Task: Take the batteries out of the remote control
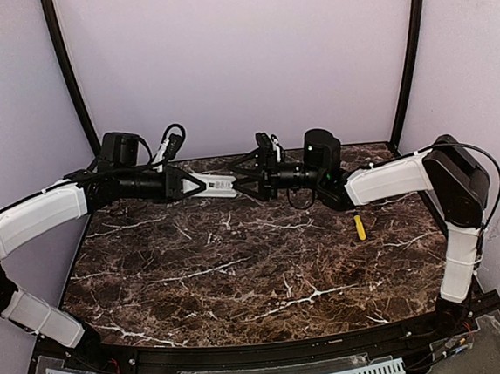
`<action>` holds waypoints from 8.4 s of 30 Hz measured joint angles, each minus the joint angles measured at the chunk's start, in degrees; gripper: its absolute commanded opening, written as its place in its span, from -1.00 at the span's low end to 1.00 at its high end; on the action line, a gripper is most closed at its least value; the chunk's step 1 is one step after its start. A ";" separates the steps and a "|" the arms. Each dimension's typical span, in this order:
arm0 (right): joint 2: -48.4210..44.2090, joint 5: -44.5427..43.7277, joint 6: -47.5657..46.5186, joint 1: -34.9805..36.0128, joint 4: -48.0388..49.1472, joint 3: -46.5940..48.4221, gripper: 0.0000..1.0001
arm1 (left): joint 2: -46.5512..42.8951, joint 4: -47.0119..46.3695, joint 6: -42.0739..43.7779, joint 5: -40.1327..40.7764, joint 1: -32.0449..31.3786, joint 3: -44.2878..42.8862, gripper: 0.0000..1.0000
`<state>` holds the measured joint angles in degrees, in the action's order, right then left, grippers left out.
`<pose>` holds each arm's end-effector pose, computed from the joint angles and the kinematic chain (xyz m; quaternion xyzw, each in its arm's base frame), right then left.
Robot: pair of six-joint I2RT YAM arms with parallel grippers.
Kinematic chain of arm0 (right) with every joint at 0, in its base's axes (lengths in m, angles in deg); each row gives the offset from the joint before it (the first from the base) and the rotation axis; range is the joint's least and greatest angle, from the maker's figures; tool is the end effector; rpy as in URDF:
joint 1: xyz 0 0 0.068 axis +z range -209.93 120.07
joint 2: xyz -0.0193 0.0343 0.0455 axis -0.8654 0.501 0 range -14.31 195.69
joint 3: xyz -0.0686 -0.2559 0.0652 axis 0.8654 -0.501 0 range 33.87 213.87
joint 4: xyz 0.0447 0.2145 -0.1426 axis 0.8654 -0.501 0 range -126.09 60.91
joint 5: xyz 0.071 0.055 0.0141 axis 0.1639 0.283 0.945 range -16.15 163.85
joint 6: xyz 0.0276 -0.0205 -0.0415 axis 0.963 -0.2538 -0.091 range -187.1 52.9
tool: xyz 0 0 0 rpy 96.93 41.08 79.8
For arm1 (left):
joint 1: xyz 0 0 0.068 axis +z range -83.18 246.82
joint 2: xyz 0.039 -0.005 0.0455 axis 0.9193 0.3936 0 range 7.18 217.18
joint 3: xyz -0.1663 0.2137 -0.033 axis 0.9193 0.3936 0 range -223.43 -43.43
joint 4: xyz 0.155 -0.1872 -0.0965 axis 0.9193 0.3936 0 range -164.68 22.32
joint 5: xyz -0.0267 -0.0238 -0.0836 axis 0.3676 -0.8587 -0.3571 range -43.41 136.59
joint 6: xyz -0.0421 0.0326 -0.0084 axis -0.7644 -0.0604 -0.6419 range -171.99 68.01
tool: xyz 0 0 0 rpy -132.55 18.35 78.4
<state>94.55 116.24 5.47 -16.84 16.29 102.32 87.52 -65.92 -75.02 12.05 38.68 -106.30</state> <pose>0.2981 0.3116 0.2589 -0.0974 0.6771 0.7118 0.1591 0.2728 -0.1688 0.3117 0.1928 0.8029 -0.4453 0.3462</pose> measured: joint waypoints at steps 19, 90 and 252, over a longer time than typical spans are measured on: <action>0.00 4.74 0.63 2.23 1.11 -0.76 0.61 | 0.81 0.33 0.98 6.58 -1.40 -2.23 -0.99; -29.73 -34.95 -44.48 1.07 -63.54 -8.79 0.80 | 13.86 -30.03 -28.59 -0.15 -14.78 18.03 -0.99; -33.66 -49.99 -71.28 5.16 -70.77 -8.68 -1.00 | 5.51 10.54 15.72 -1.49 -6.36 -10.16 0.71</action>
<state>60.89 66.26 -65.80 -11.68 -54.48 93.64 93.03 -55.39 -59.30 10.56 32.32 -116.47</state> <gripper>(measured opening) 0.140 0.857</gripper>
